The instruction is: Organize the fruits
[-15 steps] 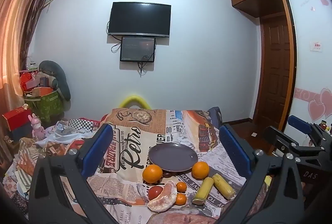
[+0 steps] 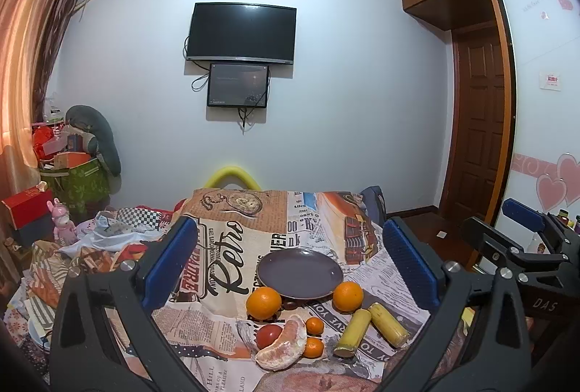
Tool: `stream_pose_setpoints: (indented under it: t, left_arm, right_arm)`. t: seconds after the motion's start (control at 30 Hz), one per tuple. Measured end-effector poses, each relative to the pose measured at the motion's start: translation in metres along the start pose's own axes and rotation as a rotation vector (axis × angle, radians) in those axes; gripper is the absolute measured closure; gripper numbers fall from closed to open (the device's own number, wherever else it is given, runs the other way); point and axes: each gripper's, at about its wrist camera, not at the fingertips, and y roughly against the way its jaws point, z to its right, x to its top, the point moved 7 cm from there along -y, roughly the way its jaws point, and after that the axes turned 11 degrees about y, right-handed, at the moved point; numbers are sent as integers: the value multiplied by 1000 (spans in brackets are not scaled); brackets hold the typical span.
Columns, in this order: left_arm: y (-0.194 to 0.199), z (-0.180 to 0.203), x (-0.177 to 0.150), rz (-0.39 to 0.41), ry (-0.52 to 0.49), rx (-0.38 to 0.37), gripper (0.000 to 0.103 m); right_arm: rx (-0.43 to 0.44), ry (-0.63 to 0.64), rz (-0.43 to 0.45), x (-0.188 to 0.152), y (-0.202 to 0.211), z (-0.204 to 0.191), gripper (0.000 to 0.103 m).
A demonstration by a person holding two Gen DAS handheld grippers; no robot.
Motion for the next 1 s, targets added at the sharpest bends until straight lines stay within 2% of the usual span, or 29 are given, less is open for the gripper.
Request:
stream_pose_setpoints:
  t: [1.0]
  left_arm:
    - [3, 4, -7, -13, 2, -14, 0]
  right_arm:
    - [-7, -15, 1, -4, 1, 1, 0]
